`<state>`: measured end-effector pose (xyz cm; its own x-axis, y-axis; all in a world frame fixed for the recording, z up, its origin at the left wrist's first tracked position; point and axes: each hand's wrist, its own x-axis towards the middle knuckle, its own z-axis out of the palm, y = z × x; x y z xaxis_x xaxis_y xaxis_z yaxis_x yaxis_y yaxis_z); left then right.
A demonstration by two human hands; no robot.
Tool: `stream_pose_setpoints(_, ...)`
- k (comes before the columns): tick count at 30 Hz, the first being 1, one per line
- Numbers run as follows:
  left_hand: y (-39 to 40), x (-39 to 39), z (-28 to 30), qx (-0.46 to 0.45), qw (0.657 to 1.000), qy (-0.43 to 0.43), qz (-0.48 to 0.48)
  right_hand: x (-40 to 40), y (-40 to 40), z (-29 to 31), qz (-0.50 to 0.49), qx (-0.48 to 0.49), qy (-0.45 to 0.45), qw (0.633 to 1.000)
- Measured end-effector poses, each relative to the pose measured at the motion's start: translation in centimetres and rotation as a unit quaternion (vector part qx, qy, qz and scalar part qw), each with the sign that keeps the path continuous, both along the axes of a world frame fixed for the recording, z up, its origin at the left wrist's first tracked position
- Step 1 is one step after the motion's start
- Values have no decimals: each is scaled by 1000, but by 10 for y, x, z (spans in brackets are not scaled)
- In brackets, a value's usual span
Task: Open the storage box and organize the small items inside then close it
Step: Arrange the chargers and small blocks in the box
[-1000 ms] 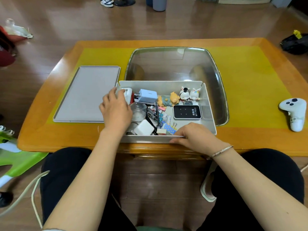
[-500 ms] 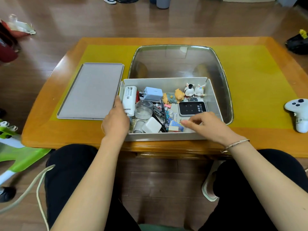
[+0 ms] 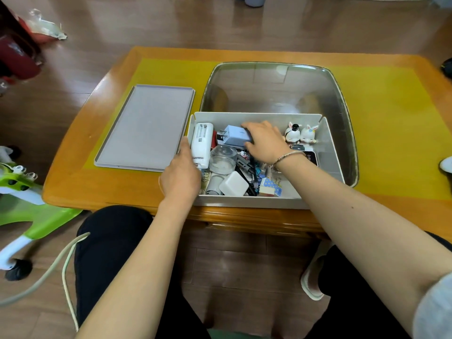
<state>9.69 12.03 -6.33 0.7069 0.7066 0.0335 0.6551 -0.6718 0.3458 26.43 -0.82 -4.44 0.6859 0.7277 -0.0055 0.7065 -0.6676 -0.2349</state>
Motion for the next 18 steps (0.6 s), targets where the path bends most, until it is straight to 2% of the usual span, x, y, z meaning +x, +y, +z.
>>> stream_pose_setpoints(3, 0, 0, -1, 2, 1000, -4, -1, 4, 6, -3, 26, -31, -14, 999)
stream_pose_setpoints(8, 1, 0, -1, -13, 1000, 2, -2, 2, -2, -2, 63, -26, -7, 998)
stream_pose_setpoints(11, 2, 0, -2, -22, 1000, -4, -3, -2, -14, 3, 24, 78, 44, 996)
stream_pose_setpoints(14, 2, 0, -2, -42, 999, -9, -5, -6, -34, 17, -25, 213, 111, 970)
stream_pose_setpoints(16, 1, 0, 1, -58, 998, -38, -6, -9, -52, 25, -52, 248, 137, 958)
stream_pose_setpoints(18, -2, -3, 4, -14, 996, -90, -10, -14, -73, 27, -76, 260, 203, 941)
